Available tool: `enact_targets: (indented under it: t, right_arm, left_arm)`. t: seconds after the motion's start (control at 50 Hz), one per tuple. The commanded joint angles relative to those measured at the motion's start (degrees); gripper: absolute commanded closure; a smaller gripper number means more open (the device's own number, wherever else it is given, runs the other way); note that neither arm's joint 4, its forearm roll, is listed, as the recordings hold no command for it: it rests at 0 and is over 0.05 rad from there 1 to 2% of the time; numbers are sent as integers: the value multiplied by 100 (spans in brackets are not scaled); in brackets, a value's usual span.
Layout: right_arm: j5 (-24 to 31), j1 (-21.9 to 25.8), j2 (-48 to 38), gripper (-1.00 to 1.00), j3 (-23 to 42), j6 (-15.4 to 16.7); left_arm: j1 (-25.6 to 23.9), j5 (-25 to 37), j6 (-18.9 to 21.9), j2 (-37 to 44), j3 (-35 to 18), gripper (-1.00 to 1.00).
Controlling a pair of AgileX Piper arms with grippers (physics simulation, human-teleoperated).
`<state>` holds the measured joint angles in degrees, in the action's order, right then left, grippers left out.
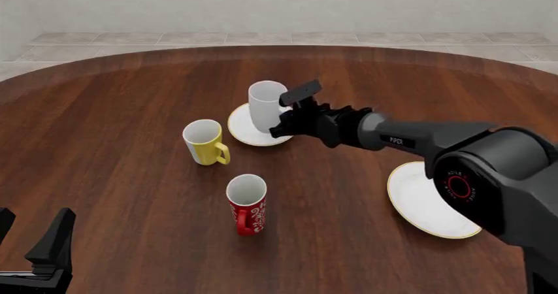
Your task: Put the white mug on the left plate.
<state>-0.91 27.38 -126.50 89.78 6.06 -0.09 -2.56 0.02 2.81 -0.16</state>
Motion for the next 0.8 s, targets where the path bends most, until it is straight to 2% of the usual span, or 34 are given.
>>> enact_targets:
  t: [0.02, 0.58, 0.6, 0.8]
  right_arm:
    - [51, -5, -82, 100, 160, -37]
    - [108, -33, -121, 100, 241, -68]
    - [103, -47, -116, -100, 246, -82]
    - [96, -69, -108, -100, 249, -127]
  left_arm:
    - [0, -1, 0, 2, 0, -100]
    - [0, 0, 0, 1, 0, -100]
    - [-1, 1, -1, -1, 0, -100]
    - [0, -1, 1, 1, 0, -100]
